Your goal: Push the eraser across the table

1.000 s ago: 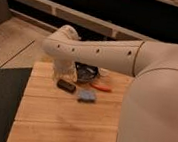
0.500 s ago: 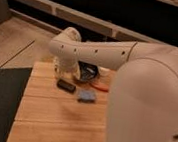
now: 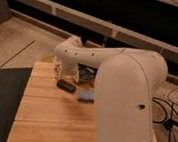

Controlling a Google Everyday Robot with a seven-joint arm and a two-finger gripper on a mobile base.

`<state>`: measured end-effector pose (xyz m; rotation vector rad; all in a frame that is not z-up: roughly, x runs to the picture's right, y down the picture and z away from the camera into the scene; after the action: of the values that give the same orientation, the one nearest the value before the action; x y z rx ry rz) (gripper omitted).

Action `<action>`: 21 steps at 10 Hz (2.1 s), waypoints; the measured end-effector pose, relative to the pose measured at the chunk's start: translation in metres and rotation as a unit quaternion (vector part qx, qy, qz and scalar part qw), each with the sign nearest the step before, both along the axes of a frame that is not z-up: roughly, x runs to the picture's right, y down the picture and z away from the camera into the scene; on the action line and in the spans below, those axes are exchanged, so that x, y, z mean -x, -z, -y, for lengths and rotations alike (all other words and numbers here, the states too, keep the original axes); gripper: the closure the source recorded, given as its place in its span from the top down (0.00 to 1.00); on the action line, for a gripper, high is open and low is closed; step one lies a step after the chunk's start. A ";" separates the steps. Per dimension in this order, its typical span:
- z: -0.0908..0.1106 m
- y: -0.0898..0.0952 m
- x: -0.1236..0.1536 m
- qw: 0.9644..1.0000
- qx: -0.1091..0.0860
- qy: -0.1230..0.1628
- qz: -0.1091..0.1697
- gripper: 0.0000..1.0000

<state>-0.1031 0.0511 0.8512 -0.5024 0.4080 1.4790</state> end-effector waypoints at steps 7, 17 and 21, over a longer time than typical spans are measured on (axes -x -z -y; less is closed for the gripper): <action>-0.020 -0.022 -0.005 0.999 0.013 0.019 -0.025 0.65; -0.025 -0.073 0.005 1.000 0.007 0.005 -0.023 0.65; -0.032 -0.090 0.015 0.999 0.031 -0.012 0.012 0.65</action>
<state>-0.1182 0.0829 0.9416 -0.5753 0.4306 1.4847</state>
